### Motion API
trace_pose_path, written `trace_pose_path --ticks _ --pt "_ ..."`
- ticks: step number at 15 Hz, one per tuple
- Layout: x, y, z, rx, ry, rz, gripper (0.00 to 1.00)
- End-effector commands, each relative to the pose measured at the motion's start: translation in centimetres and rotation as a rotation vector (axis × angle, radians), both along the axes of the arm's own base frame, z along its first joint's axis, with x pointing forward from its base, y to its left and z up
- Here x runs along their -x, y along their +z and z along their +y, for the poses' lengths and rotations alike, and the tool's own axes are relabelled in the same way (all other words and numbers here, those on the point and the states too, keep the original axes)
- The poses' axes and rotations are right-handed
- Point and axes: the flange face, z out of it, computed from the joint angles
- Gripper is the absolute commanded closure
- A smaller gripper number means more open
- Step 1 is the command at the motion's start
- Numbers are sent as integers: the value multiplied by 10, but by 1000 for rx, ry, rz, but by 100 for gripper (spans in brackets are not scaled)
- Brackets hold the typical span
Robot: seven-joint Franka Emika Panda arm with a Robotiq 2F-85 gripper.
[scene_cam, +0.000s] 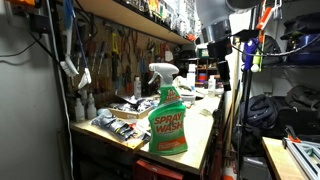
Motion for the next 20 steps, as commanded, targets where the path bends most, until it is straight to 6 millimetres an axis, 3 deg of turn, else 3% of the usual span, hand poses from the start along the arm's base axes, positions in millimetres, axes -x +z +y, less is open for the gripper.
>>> trace_pose_path --ticks 1,4,9,11,12,15,20 --pt "4 14 33 -126 102 -80 0" --pt "-1 29 46 -235 229 -76 0" --pt "-32 56 37 -334 471 -137 0" --pt "-40 57 30 -382 551 -138 0" --pt "-30 60 32 -330 485 -139 0" --pt "-37 59 26 -358 532 -133 0" --pt "-25 87 76 -372 606 -272 0"
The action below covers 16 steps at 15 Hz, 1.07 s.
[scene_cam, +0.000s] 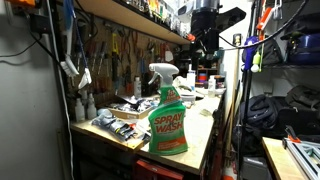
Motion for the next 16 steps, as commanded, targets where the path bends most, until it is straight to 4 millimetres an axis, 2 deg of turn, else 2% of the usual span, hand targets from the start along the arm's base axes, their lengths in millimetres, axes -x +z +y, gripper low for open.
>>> trace_pose_path --ticks 1,4,7,16 --pt "15 18 37 -20 50 -99 0" --pt "14 15 66 39 117 -194 0" --pt "11 4 83 82 154 -223 0" --pt "6 4 84 76 155 -206 0"
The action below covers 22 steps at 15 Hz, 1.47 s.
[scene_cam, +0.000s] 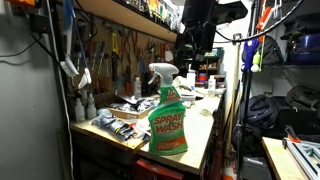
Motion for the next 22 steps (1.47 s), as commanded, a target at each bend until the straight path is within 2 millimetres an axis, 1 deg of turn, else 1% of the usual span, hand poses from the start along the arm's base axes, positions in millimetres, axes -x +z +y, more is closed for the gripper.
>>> trace_pose_path --ticks 1,7,9,11,13,15,18,20,22 --pt "0 1 0 0 0 1 0" --pt "0 1 0 0 0 1 0" --pt "-10 1 3 39 -7 -25 0" --pt "-21 3 1 78 -12 -30 0" --pt "-33 2 2 110 -14 -15 0" --pt "-48 -3 9 100 -22 25 0" --pt "-63 -9 21 89 -12 72 0" --pt "-71 -13 27 78 -1 88 0" --pt "-75 -18 28 88 -7 103 0"
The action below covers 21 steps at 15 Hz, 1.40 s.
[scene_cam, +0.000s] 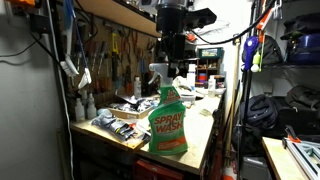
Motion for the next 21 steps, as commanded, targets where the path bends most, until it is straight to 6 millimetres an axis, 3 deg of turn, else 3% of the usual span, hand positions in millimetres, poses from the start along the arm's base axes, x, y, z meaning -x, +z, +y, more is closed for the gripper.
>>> trace_pose_path --ticks 1,9,12,17,21 --pt "-7 -7 6 7 -19 49 0" --pt "17 -6 10 9 -82 13 0" --pt "25 -14 15 29 -67 9 0" --pt "25 -36 22 70 -13 -8 0" --pt "21 -39 26 92 22 -34 0"
